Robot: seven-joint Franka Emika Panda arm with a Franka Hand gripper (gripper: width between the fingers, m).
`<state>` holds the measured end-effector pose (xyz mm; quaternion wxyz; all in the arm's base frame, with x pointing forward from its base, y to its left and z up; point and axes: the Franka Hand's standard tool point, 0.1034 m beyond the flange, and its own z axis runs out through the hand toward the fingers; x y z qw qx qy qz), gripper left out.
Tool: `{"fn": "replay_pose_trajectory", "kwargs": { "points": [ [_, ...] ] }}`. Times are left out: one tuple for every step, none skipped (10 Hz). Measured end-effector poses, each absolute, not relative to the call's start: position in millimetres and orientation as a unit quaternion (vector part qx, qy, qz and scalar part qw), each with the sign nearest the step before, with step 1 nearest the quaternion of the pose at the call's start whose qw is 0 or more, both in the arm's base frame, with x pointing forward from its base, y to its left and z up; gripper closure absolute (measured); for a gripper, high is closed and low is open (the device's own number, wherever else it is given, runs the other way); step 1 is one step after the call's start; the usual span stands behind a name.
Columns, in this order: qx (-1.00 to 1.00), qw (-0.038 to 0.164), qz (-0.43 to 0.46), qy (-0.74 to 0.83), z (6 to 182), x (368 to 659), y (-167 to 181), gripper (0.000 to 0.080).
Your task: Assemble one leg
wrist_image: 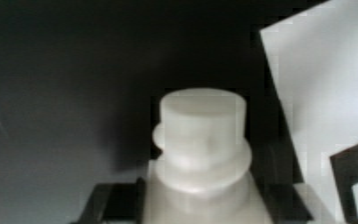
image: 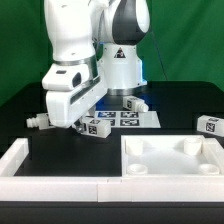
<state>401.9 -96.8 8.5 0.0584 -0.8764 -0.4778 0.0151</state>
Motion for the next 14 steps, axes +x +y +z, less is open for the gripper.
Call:
{"fn": "replay_pose_trajectory", "kwargs": {
  "points": [
    [-0.922, 0.058, 0.018, -0.383, 8.5, 402.5, -91.2, 0.0515],
    [-0.951, 0.061, 0.023, -0.303, 7.6, 400.5, -86.4, 0.0515],
    [-0.969, 0.062, 0.028, -0.236, 7.6, 399.7, -84.7, 0.0515],
    [-0.981, 0.062, 0.030, -0.182, 8.2, 399.6, -83.6, 0.0515],
    [-0.989, 0.062, 0.031, -0.129, 8.7, 399.5, -82.5, 0.0515],
    [-0.992, 0.062, 0.030, -0.103, 8.9, 399.1, -82.9, 0.0515],
    [-0.991, 0.061, 0.031, -0.112, 8.7, 399.2, -83.2, 0.0515],
    [-0.991, 0.062, 0.031, -0.112, 8.3, 398.9, -83.1, 0.0339],
    [-0.991, 0.062, 0.031, -0.115, 8.2, 398.8, -83.1, 0.0339],
    [-0.990, 0.062, 0.031, -0.120, 8.5, 399.3, -82.9, 0.0187],
    [-0.993, 0.066, 0.043, -0.089, 14.7, 403.6, -73.9, 0.0187],
    [-0.993, 0.065, 0.053, -0.084, 25.1, 414.3, -63.8, 0.0156],
    [-0.993, 0.062, 0.063, -0.074, 33.9, 428.1, -54.9, 0.0156],
    [-0.993, 0.063, 0.071, -0.064, 39.4, 439.4, -47.6, 0.0151]
  ]
}}
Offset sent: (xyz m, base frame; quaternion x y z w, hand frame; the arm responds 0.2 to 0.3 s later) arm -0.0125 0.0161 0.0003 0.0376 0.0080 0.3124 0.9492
